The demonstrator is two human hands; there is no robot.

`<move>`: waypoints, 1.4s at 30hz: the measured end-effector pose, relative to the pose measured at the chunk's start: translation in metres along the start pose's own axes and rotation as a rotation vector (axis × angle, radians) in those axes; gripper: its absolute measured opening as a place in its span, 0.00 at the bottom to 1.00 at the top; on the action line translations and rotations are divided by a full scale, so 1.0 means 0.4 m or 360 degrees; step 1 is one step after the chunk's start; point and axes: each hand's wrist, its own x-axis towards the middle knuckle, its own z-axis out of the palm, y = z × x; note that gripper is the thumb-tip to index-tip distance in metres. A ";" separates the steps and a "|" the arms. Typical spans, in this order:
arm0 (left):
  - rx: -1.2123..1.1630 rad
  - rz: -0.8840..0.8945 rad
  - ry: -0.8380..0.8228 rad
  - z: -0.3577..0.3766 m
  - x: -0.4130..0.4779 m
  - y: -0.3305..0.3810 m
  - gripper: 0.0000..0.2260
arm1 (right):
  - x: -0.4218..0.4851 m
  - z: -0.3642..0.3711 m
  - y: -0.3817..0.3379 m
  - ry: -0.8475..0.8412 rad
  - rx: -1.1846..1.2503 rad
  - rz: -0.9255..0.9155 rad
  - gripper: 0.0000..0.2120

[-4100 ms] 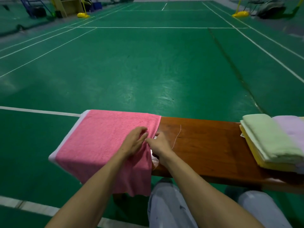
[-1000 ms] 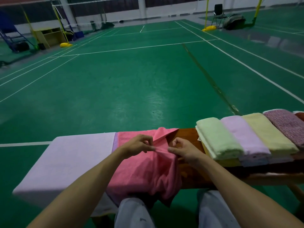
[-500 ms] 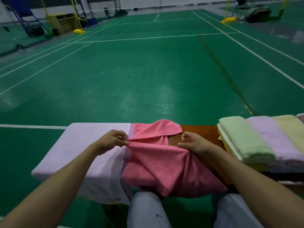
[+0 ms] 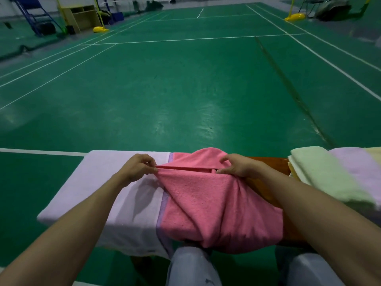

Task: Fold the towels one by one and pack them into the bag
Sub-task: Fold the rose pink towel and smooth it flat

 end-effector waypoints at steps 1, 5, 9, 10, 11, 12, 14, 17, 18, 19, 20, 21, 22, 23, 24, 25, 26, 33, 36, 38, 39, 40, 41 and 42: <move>0.0002 -0.0012 0.0028 -0.004 0.007 -0.001 0.04 | 0.011 -0.004 -0.006 0.0003 -0.0007 0.0004 0.31; 0.0049 -0.0065 0.0054 -0.016 0.020 -0.014 0.06 | 0.030 -0.005 -0.013 0.0015 -0.0040 0.0035 0.30; 0.0386 -0.0072 0.0049 -0.009 0.024 -0.030 0.05 | 0.020 0.013 0.000 -0.0017 0.0153 0.0137 0.21; 0.0469 -0.0052 0.0034 -0.008 0.022 -0.032 0.04 | 0.018 0.016 0.006 -0.0030 0.0181 0.0160 0.19; 0.0536 -0.0026 0.0017 -0.008 0.020 -0.034 0.03 | 0.018 0.016 0.013 -0.0027 0.0146 0.0157 0.17; 0.0589 0.0005 -0.0005 -0.007 0.017 -0.034 0.03 | 0.016 0.013 0.019 -0.0014 0.0092 0.0149 0.17; 0.0686 0.0058 -0.0065 -0.004 0.010 -0.028 0.05 | 0.003 0.006 0.028 0.0042 -0.0053 0.0119 0.18; 0.0779 0.0097 -0.0066 -0.004 0.004 -0.020 0.09 | -0.017 -0.002 0.048 0.0127 -0.0338 0.0067 0.17; 0.0743 0.0088 -0.0048 -0.006 0.004 -0.022 0.08 | -0.027 -0.004 0.055 0.0161 -0.0404 0.0050 0.18; 0.0666 0.0063 -0.0030 -0.008 0.005 -0.027 0.07 | -0.040 -0.009 0.060 0.0182 -0.0412 0.0041 0.18; 0.0574 0.0030 -0.0010 -0.009 0.005 -0.031 0.05 | -0.053 -0.015 0.067 0.0185 -0.0387 0.0045 0.19; 0.0501 0.0004 0.0008 -0.007 0.005 -0.032 0.04 | -0.070 -0.021 0.075 0.0168 -0.0358 0.0064 0.21; 0.0467 -0.0010 0.0020 -0.005 0.003 -0.032 0.04 | -0.086 -0.027 0.081 0.0135 -0.0345 0.0090 0.23; 0.0470 -0.0007 0.0023 -0.001 0.003 -0.030 0.05 | -0.103 -0.033 0.086 0.0099 -0.0361 0.0115 0.27; 0.0491 0.0004 0.0023 0.004 0.004 -0.029 0.06 | -0.120 -0.038 0.088 0.0063 -0.0404 0.0133 0.31; 0.0516 0.0016 0.0021 0.006 0.005 -0.029 0.07 | -0.135 -0.042 0.089 0.0022 -0.0458 0.0139 0.34; 0.0534 0.0022 0.0006 0.009 0.004 -0.025 0.07 | -0.149 -0.043 0.091 -0.0021 -0.0500 0.0140 0.38; 0.0759 0.0131 -0.0088 0.007 -0.009 -0.014 0.11 | -0.179 -0.024 0.123 -0.0048 -0.0673 0.0100 0.51; 0.0675 0.0144 0.0024 0.018 -0.011 -0.021 0.10 | -0.183 -0.023 0.133 0.0049 -0.0675 0.0060 0.47; 0.0599 0.0148 0.0094 0.024 -0.014 -0.031 0.09 | -0.181 -0.025 0.142 0.0124 -0.0629 0.0034 0.42; 0.0561 0.0153 0.0127 0.026 -0.017 -0.036 0.08 | -0.180 -0.025 0.145 0.0158 -0.0604 0.0030 0.39; 0.0511 0.0150 0.0154 0.027 -0.019 -0.039 0.08 | -0.180 -0.025 0.146 0.0188 -0.0580 0.0029 0.37; 0.0458 0.0136 0.0175 0.026 -0.022 -0.041 0.09 | -0.180 -0.026 0.146 0.0217 -0.0556 0.0028 0.36; 0.0412 0.0118 0.0195 0.024 -0.024 -0.043 0.09 | -0.178 -0.026 0.146 0.0243 -0.0531 0.0030 0.34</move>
